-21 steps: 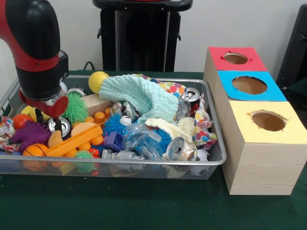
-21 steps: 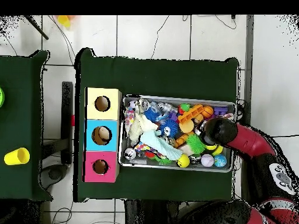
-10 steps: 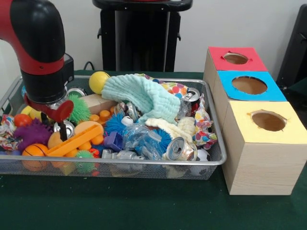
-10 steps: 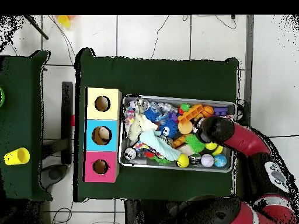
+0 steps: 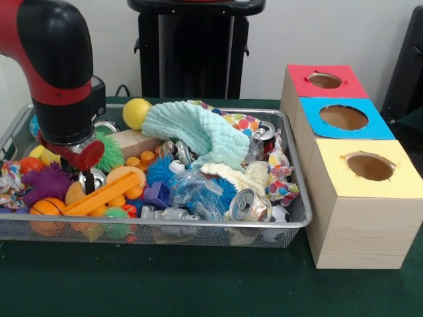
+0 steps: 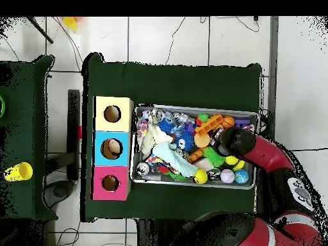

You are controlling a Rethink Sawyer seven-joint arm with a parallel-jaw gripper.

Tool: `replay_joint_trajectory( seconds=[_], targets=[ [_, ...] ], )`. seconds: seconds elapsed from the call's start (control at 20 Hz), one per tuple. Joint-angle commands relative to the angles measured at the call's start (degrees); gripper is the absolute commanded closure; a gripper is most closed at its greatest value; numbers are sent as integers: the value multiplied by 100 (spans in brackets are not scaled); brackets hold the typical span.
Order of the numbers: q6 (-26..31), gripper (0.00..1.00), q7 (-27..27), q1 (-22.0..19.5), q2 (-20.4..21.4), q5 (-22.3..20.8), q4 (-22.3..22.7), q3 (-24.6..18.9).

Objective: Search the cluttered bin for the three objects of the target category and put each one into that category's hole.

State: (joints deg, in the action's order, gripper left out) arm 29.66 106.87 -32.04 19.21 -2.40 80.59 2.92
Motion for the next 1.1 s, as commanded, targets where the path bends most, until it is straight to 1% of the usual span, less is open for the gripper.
replay_joint_trajectory(
  seconds=[0.05,0.3,0.65,1.1],
  targets=[
    [-641,0,1414,365,-552,645,477,-842],
    [-649,0,1525,507,-501,815,527,-774],
    [-740,0,1716,749,-557,1173,490,-672],
    [-780,0,1528,898,-620,1584,480,-570]
  ],
)
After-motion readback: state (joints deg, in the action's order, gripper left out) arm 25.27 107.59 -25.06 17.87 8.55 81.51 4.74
